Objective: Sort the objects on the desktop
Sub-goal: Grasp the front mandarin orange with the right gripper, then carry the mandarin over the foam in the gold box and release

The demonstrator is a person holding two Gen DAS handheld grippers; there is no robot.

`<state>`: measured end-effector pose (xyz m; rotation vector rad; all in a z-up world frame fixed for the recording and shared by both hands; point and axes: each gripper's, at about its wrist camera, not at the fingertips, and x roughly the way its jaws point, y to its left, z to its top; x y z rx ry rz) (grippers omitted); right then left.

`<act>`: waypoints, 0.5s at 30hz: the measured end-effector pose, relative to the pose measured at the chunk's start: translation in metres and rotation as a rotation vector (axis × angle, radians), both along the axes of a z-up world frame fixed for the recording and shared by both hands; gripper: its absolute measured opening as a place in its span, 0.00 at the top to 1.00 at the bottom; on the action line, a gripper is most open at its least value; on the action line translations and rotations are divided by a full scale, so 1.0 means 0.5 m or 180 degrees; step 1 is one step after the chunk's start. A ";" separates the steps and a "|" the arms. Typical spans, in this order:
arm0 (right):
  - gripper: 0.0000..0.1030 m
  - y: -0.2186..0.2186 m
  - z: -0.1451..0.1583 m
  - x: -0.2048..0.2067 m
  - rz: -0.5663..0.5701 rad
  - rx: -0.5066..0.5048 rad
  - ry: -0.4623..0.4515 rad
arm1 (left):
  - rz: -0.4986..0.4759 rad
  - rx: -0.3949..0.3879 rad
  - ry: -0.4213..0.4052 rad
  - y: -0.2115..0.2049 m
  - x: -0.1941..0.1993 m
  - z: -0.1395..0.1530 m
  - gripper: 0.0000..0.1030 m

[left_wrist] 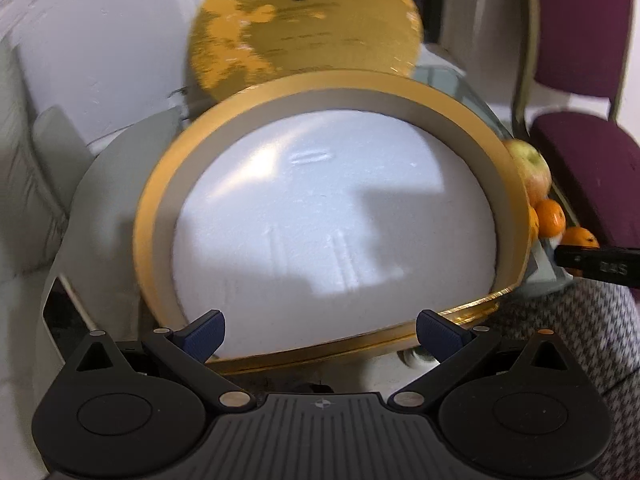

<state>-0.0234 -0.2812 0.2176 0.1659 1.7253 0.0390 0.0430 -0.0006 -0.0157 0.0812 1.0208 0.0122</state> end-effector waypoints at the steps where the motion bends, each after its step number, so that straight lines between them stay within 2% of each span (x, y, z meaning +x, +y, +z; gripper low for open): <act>1: 0.56 0.011 0.012 0.009 0.0026 0.0018 -0.0063 | 0.0067 -0.0043 -0.0038 0.010 -0.002 0.005 0.01; 8: 0.56 0.123 0.065 0.063 0.0339 0.0248 -0.0370 | 0.0581 -0.0172 -0.0320 0.126 -0.023 0.037 0.01; 15: 0.56 0.260 0.024 0.067 0.0716 0.0534 -0.0166 | 0.1026 -0.0172 -0.0307 0.226 -0.024 0.018 0.01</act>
